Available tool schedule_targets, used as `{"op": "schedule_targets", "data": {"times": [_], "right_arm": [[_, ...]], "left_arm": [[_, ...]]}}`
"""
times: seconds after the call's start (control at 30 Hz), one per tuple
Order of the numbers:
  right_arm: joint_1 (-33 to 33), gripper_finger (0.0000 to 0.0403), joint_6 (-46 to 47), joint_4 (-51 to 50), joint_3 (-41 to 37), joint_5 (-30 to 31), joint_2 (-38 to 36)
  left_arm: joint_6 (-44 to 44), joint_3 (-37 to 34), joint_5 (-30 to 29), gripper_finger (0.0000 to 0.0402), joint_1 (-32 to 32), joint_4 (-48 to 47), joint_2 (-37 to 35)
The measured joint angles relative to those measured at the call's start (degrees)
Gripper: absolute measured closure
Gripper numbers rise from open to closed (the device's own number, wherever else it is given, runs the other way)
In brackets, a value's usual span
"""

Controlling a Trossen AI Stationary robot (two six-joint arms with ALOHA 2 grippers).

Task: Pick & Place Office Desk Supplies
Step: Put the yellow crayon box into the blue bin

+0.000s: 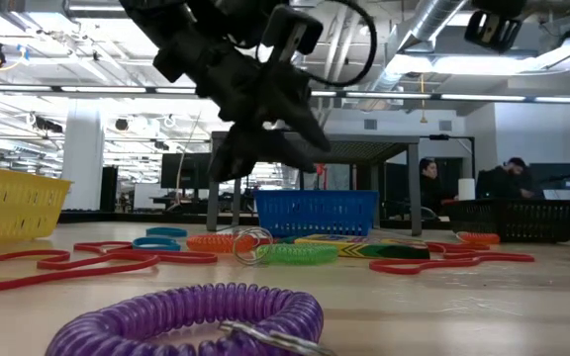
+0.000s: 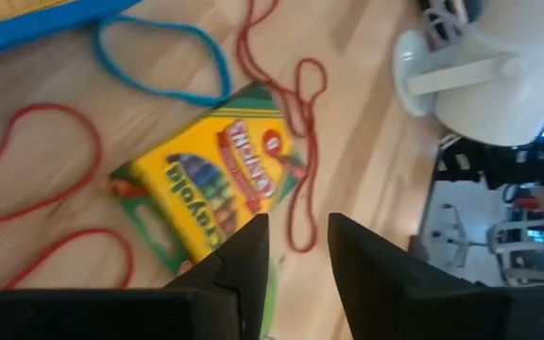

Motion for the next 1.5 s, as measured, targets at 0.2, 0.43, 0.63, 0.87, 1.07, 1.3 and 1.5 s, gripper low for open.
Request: {"op": "schedule_targets", "data": {"times": [0.2, 0.43, 0.63, 0.87, 1.07, 1.3, 1.5], "right_arm": [[0.98, 0.0285, 0.2, 0.01, 0.0, 0.06, 0.0], [0.93, 0.0285, 0.46, 0.07, 0.0, 0.12, 0.0], [0.92, 0.0285, 0.46, 0.08, 0.0, 0.12, 0.0], [0.93, 0.0285, 0.46, 0.49, 0.0, 0.12, 0.0], [0.93, 0.0285, 0.68, 0.6, 0.0, 0.11, 0.0], [0.93, 0.0285, 0.63, 0.53, 0.0, 0.1, 0.0], [0.93, 0.0285, 0.63, 0.49, 0.0, 0.1, 0.0]], "left_arm": [[0.14, 0.0, -0.01, 0.0296, -0.21, -3.9, -0.03], [0.15, -0.02, -2.4, 0.0296, -0.24, -6.8, -0.03], [0.0, -0.02, -5.08, 0.0296, -0.22, -6.8, 0.06], [-0.44, -0.13, -5.31, 0.0296, -0.5, -5.91, 3.32], [-0.31, -0.11, -5.4, 0.0296, -0.48, -5.85, 3.97], [1.28, -0.11, -6.49, 0.0296, -0.48, -6.09, 3.97], [1.44, -0.11, -7.44, 0.0296, -0.48, -6.07, 3.97]]}}
